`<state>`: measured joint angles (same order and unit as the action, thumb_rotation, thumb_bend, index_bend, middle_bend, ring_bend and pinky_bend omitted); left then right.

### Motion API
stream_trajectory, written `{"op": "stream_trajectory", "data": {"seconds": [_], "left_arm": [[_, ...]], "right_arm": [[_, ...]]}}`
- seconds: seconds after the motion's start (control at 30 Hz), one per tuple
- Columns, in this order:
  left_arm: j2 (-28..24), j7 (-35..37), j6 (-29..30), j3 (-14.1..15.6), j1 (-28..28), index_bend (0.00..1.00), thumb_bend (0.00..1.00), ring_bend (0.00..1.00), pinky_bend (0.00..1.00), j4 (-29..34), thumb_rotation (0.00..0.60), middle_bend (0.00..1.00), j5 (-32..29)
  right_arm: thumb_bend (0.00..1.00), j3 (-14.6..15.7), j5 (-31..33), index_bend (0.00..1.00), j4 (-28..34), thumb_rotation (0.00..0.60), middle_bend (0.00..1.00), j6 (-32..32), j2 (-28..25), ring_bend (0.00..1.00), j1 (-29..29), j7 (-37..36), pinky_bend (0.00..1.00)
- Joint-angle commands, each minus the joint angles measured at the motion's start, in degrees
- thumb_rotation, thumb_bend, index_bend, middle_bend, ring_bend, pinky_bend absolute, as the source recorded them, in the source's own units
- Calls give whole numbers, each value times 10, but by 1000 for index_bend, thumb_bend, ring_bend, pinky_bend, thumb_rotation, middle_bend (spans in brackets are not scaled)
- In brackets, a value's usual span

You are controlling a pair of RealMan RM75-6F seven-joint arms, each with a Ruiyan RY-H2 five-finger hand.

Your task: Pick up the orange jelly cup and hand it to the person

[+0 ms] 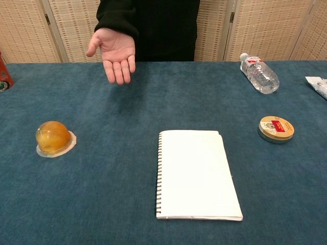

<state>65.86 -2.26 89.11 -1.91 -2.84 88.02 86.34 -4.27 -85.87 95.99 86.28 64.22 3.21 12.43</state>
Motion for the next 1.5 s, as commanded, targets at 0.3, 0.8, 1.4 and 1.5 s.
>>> {"op": "stream_trajectory", "data": {"seconds": [0.3,0.8,1.4,1.5], "left_arm": [[-11,37,-12,5,-21,6,133,0,231,14,600,0,44],[16,-33,-262,-36,-192,186,133,197,348,76,600,193,-23],[148,-59,-430,-58,-318,229,133,206,351,-81,600,232,-151],[154,-45,-438,-55,-321,245,133,212,352,-103,600,247,-157]], "right_arm": [[287,5,-18,0,1,600,0,16,-8,0,-6,-25,0],[287,11,-63,0,-1,600,0,71,-29,0,-25,-82,0],[287,12,-71,0,-5,600,0,102,-28,0,-45,-87,0],[287,11,-69,0,-5,600,0,101,-27,0,-45,-84,0]]}}
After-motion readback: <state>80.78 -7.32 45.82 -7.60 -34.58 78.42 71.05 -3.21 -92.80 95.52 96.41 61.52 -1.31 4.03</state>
